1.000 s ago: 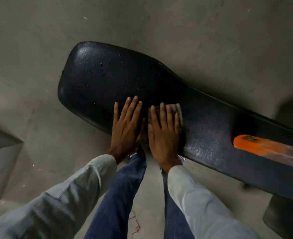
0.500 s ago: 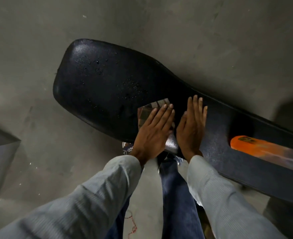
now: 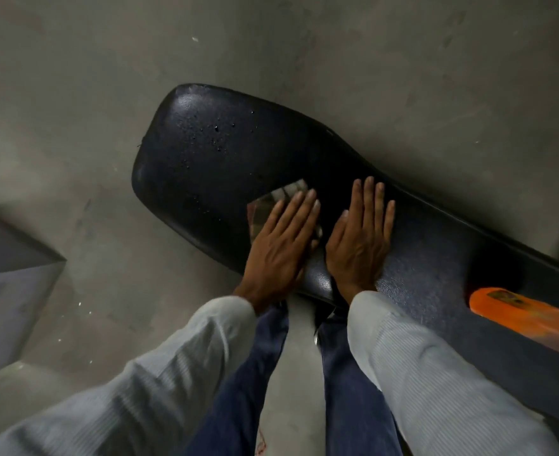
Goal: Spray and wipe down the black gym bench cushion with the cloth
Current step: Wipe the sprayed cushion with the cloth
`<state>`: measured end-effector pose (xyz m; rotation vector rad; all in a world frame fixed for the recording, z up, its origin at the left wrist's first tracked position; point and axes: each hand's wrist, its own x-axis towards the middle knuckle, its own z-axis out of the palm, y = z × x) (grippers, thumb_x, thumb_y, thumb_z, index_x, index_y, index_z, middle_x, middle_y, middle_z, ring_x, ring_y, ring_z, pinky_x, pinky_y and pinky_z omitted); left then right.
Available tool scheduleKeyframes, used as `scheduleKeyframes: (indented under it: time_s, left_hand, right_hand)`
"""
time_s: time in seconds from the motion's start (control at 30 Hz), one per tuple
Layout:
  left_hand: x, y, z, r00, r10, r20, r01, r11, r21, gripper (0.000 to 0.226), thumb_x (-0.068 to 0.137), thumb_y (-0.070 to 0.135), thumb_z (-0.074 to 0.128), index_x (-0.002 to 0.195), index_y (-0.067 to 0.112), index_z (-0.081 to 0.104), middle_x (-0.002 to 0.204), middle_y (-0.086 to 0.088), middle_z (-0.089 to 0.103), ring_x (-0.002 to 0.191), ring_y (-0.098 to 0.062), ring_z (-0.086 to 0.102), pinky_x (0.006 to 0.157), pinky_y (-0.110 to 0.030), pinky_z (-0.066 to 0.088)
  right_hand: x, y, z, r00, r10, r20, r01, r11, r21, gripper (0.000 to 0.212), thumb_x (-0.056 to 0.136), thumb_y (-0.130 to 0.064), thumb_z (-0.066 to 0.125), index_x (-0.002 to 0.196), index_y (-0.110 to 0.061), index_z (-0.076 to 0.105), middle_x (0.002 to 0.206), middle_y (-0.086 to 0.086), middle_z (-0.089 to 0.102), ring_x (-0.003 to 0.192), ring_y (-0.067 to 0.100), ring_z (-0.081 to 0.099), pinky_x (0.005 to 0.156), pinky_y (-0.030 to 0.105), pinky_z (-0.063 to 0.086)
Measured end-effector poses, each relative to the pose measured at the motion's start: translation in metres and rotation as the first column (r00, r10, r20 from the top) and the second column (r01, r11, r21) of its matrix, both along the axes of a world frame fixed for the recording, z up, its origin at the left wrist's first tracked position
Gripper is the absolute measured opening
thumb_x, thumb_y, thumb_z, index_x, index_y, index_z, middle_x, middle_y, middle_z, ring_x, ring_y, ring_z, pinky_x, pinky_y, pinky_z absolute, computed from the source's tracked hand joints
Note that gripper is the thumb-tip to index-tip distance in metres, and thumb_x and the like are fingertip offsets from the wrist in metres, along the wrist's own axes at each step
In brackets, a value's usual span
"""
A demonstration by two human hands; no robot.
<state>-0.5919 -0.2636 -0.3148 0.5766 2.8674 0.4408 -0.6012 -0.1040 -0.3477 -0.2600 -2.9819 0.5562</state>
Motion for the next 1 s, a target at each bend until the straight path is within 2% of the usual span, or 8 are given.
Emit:
scheduleKeyframes:
  time_s: [0.1, 0.23, 0.37, 0.5, 0.63, 0.77, 0.9, 1.0]
  left_hand:
    - [0.003, -0.033, 0.003, 0.996, 0.082, -0.027, -0.084, 0.995, -0.052, 0.061, 0.113, 0.034, 0.033, 0.168, 0.009, 0.022, 0.178, -0.011, 0.014, 0.166, -0.025, 0.008, 0.134, -0.052, 0.014]
    - [-0.070, -0.007, 0.001, 0.972, 0.222, -0.082, -0.225, 0.974, -0.023, 0.060, 0.114, 0.032, 0.034, 0.167, 0.006, 0.025, 0.176, -0.014, 0.017, 0.165, -0.028, 0.011, 0.135, -0.049, 0.006]
    - [-0.092, 0.030, -0.003, 0.998, -0.031, -0.059, 0.033, 0.999, 0.027, 0.061, 0.110, 0.030, 0.040, 0.163, 0.000, 0.034, 0.173, -0.019, 0.027, 0.163, -0.033, 0.020, 0.133, -0.052, 0.013]
    - [-0.053, -0.007, 0.002, 0.952, -0.305, -0.030, 0.305, 0.952, 0.019, 0.061, 0.113, 0.036, 0.035, 0.166, 0.006, 0.028, 0.176, -0.013, 0.020, 0.165, -0.027, 0.012, 0.135, -0.044, 0.001]
    - [-0.077, -0.053, 0.007, 0.993, -0.090, -0.074, 0.090, 0.996, 0.002, 0.061, 0.112, 0.031, 0.039, 0.166, 0.006, 0.028, 0.176, -0.013, 0.020, 0.165, -0.028, 0.013, 0.134, -0.051, 0.010]
    - [-0.130, -0.001, 0.005, 0.990, 0.098, -0.097, -0.096, 0.995, 0.025, 0.058, 0.110, 0.028, 0.041, 0.162, 0.003, 0.037, 0.172, -0.016, 0.030, 0.163, -0.031, 0.022, 0.135, -0.049, 0.009]
    - [-0.097, 0.039, 0.004, 0.963, -0.269, -0.026, 0.270, 0.961, 0.050, 0.063, 0.105, 0.031, 0.043, 0.161, 0.003, 0.039, 0.172, -0.017, 0.032, 0.163, -0.032, 0.023, 0.134, -0.050, 0.013]
    - [-0.068, 0.009, 0.006, 0.956, -0.291, -0.046, 0.292, 0.956, 0.006, 0.062, 0.108, 0.031, 0.040, 0.164, 0.006, 0.034, 0.175, -0.012, 0.025, 0.164, -0.027, 0.019, 0.133, -0.050, 0.016]
  right_hand:
    - [0.000, -0.001, 0.001, 1.000, -0.013, -0.004, 0.013, 1.000, 0.007, 0.058, 0.112, -0.020, 0.037, 0.169, -0.008, 0.035, 0.178, 0.012, 0.028, 0.168, 0.028, 0.021, 0.135, 0.057, 0.019]
    - [0.001, -0.001, -0.001, 1.000, -0.007, -0.024, 0.007, 1.000, 0.004, 0.057, 0.112, -0.017, 0.039, 0.168, -0.007, 0.035, 0.178, 0.012, 0.029, 0.168, 0.028, 0.022, 0.135, 0.056, 0.019]
    - [0.002, 0.001, -0.001, 0.998, -0.051, -0.034, 0.052, 0.998, 0.031, 0.057, 0.113, -0.020, 0.041, 0.168, -0.006, 0.035, 0.178, 0.014, 0.029, 0.168, 0.029, 0.022, 0.134, 0.058, 0.020]
    - [0.002, 0.000, 0.000, 0.980, -0.190, -0.052, 0.192, 0.981, 0.035, 0.062, 0.112, -0.025, 0.047, 0.166, 0.001, 0.035, 0.176, 0.018, 0.030, 0.167, 0.033, 0.024, 0.132, 0.061, 0.022]
    - [0.000, 0.000, -0.002, 0.983, -0.177, -0.046, 0.180, 0.982, 0.063, 0.063, 0.111, -0.025, 0.047, 0.166, 0.002, 0.035, 0.176, 0.019, 0.032, 0.167, 0.034, 0.024, 0.132, 0.061, 0.022]
    - [0.000, 0.001, -0.003, 0.986, -0.163, -0.025, 0.165, 0.985, 0.055, 0.063, 0.110, -0.025, 0.045, 0.166, 0.003, 0.034, 0.176, 0.019, 0.030, 0.167, 0.034, 0.023, 0.133, 0.062, 0.021]
    - [0.001, 0.004, -0.002, 0.991, -0.134, 0.000, 0.133, 0.990, 0.055, 0.067, 0.108, -0.027, 0.039, 0.166, 0.005, 0.031, 0.177, 0.021, 0.027, 0.168, 0.036, 0.020, 0.133, 0.063, 0.019]
    - [0.000, 0.003, -0.002, 0.989, -0.151, -0.005, 0.151, 0.987, 0.054, 0.065, 0.109, -0.026, 0.041, 0.166, 0.004, 0.032, 0.176, 0.020, 0.029, 0.167, 0.035, 0.022, 0.133, 0.062, 0.020]
